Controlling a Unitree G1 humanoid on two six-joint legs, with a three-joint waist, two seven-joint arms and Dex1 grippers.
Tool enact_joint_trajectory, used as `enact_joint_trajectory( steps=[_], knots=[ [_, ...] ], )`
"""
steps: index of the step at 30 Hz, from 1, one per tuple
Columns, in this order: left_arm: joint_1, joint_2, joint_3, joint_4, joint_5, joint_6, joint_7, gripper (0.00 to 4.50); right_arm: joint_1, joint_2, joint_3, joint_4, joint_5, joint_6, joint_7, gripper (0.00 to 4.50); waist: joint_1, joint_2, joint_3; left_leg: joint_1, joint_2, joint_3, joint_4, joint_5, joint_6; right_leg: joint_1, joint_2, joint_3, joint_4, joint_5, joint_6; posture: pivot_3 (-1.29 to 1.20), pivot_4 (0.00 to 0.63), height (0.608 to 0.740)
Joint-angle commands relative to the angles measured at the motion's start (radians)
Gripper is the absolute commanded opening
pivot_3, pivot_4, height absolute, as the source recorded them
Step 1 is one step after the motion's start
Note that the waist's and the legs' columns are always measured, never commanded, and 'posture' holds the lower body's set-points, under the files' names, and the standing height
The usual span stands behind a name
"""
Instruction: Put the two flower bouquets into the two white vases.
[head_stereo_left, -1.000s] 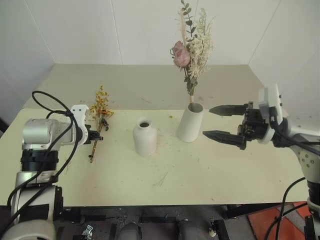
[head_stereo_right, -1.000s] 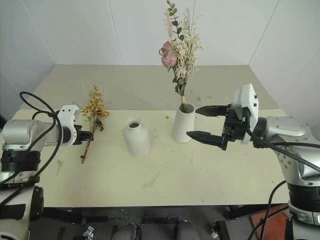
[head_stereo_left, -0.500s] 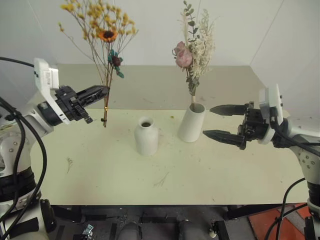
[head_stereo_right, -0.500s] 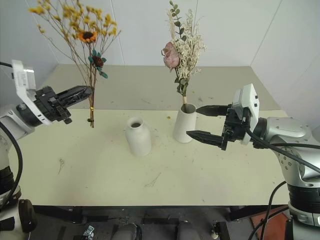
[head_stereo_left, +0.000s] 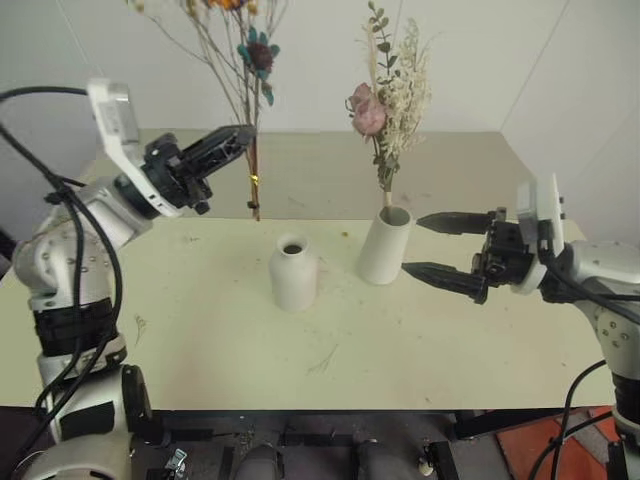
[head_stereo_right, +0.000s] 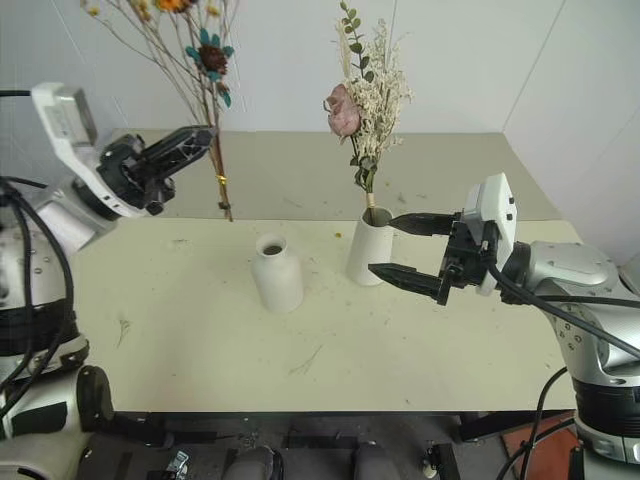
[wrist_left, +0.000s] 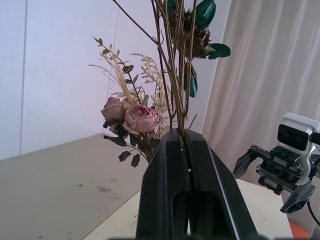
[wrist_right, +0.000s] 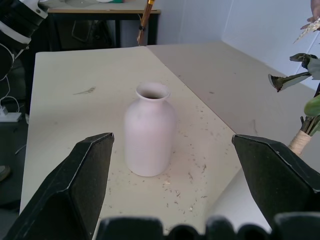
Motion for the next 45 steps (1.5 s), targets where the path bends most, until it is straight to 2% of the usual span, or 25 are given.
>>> enact_joint_trajectory(
  steps=[1, 12, 21, 29, 33, 37, 42, 45],
  knots=[
    [-0.034, -0.022, -0.026, 0.022, 0.012, -0.048, -0.021, 0.04, 0.015, -0.008, -0.053, -0.053, 0.030, 0.005, -0.024, 4.50, -0.001, 0.000, 0.000, 0.000, 0.000, 0.000, 0.000, 0.000, 0.000, 0.000, 0.000, 0.000, 0.000, 0.000, 0.000, 0.00, 0.150, 0.740],
    [-0.022, -0.071, -0.097, 0.078, 0.064, -0.096, -0.055, 0.04, 0.059, -0.022, -0.093, -0.098, 0.057, 0.025, -0.068, 4.50, -0.003, 0.000, 0.000, 0.000, 0.000, 0.000, 0.000, 0.000, 0.000, 0.000, 0.000, 0.000, 0.000, 0.000, 0.000, 0.00, 0.150, 0.740],
    [0.075, -0.089, -0.159, 0.024, 0.153, -0.160, -0.047, 0.04, 0.088, -0.030, -0.111, -0.124, 0.076, 0.038, -0.091, 4.50, -0.002, 0.000, 0.000, 0.000, 0.000, 0.000, 0.001, 0.000, 0.000, 0.000, 0.000, 0.000, 0.000, 0.000, 0.000, 0.00, 0.150, 0.740],
    [0.105, -0.088, -0.165, 0.013, 0.165, -0.146, -0.013, 0.04, 0.082, -0.033, -0.108, -0.123, 0.082, 0.039, -0.104, 4.50, -0.002, 0.000, 0.000, 0.000, 0.000, 0.000, 0.001, 0.000, 0.000, 0.000, 0.000, 0.000, 0.000, 0.000, 0.000, 0.00, 0.150, 0.740],
    [0.150, -0.038, -0.136, -0.048, 0.128, -0.081, -0.004, 0.92, 0.091, -0.036, -0.110, -0.127, 0.083, 0.037, -0.106, 4.50, -0.005, 0.000, 0.000, 0.000, 0.000, 0.000, 0.001, 0.000, 0.000, 0.000, 0.000, 0.000, 0.000, 0.000, 0.000, 0.00, 0.150, 0.740],
    [0.245, 0.022, -0.057, -0.158, 0.066, -0.015, 0.035, 2.21, 0.099, -0.039, -0.111, -0.129, 0.083, 0.038, -0.109, 4.50, -0.007, 0.000, 0.000, 0.000, 0.000, 0.000, 0.001, 0.000, 0.000, 0.000, 0.000, 0.001, 0.000, 0.000, 0.000, 0.00, 0.150, 0.740],
    [0.420, 0.142, 0.081, -0.339, -0.051, 0.083, 0.054, 3.77, 0.095, -0.045, -0.109, -0.118, 0.081, 0.038, -0.106, 4.50, -0.007, 0.000, 0.000, 0.000, 0.001, 0.000, 0.000, 0.000, 0.000, 0.000, 0.000, 0.001, 0.000, 0.000, 0.000, 0.00, 0.150, 0.740],
    [0.562, 0.219, 0.221, -0.454, -0.150, 0.141, 0.059, 3.77, 0.085, -0.051, -0.103, -0.103, 0.077, 0.040, -0.101, 4.50, -0.008, 0.000, 0.000, 0.001, 0.001, 0.000, 0.000, 0.000, 0.000, 0.000, 0.000, 0.000, 0.000, 0.000, 0.000, 0.00, 0.150, 0.740]
  ],
)
